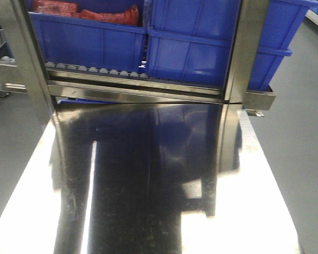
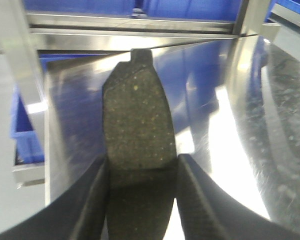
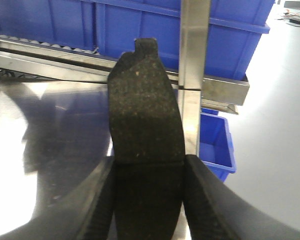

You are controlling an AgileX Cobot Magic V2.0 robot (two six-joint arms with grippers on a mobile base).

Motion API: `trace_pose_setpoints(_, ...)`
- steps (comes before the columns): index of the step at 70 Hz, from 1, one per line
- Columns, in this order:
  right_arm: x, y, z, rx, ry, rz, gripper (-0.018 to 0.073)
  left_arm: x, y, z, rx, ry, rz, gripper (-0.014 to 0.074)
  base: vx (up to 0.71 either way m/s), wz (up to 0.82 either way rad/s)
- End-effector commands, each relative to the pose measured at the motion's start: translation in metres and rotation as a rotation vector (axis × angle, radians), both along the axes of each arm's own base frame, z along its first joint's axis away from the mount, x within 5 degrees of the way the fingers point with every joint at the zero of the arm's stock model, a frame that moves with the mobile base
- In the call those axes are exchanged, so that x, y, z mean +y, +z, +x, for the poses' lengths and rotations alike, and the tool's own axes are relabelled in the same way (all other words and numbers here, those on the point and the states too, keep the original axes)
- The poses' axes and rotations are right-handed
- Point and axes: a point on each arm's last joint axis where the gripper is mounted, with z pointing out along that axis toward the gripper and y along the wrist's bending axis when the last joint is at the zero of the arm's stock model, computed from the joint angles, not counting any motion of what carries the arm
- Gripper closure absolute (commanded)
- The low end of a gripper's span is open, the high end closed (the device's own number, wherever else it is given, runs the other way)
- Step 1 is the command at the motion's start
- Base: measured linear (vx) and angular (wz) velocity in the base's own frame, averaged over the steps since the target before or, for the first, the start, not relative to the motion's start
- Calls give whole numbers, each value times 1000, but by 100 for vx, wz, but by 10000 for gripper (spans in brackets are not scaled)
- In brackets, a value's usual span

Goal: Move and align brake pads A on conveyor
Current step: 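Back away from the steel table and turn the base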

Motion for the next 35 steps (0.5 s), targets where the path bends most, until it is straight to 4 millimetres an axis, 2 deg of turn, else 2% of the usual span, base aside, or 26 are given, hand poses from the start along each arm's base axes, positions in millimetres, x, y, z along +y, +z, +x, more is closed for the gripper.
trace_pose_setpoints(1,1,17,1,-118,14,3,556,-1,17,3,-109,2,-39,603,-6,25)
trace_pose_setpoints(16,1,17,1,-118,14,3,556,-1,17,3,-109,2,-39,603,-10,41)
trace_pose_setpoints(35,1,17,1,-118,14,3,556,-1,17,3,-109,2,-39,603,-17,68)
